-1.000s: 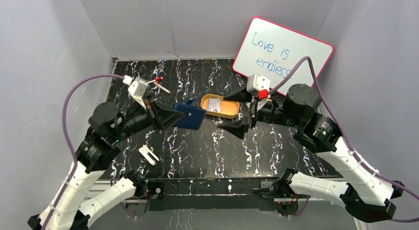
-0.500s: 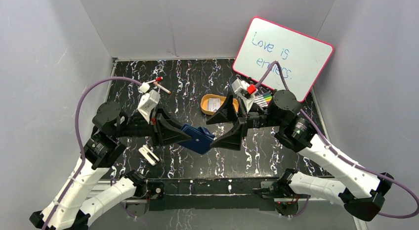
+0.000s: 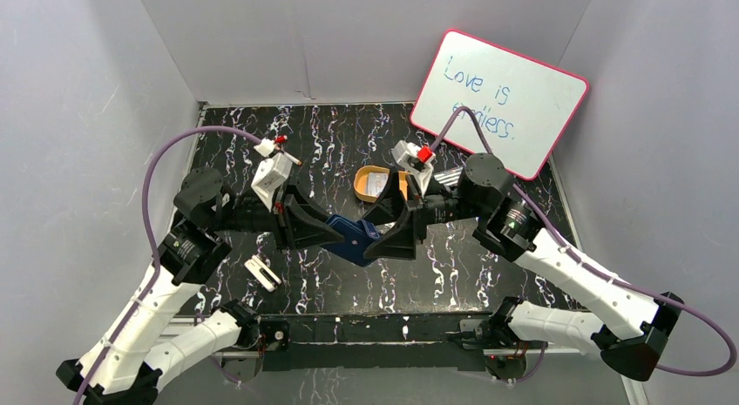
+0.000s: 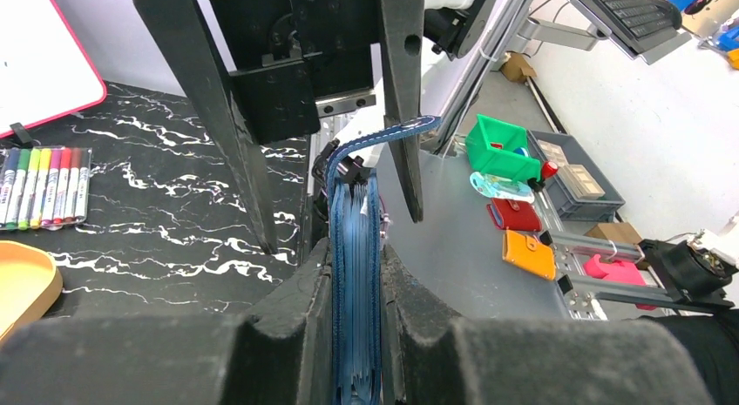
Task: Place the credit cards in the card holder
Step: Close the card holder at the center of the board.
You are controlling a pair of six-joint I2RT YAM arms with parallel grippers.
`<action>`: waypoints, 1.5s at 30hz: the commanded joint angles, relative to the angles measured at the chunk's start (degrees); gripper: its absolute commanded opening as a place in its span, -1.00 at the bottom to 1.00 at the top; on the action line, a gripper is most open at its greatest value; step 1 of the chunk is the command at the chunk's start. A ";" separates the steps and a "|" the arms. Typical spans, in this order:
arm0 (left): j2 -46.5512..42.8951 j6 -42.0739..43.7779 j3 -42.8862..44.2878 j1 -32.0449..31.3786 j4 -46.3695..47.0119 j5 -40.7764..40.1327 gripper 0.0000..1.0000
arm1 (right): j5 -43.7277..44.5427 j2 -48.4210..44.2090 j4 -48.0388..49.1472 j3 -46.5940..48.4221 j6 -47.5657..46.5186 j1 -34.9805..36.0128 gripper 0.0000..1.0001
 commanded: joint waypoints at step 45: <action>-4.36 -37.97 -25.39 0.02 49.80 -31.42 0.62 | 28.94 -3.77 38.21 -17.32 28.00 -0.22 -1.00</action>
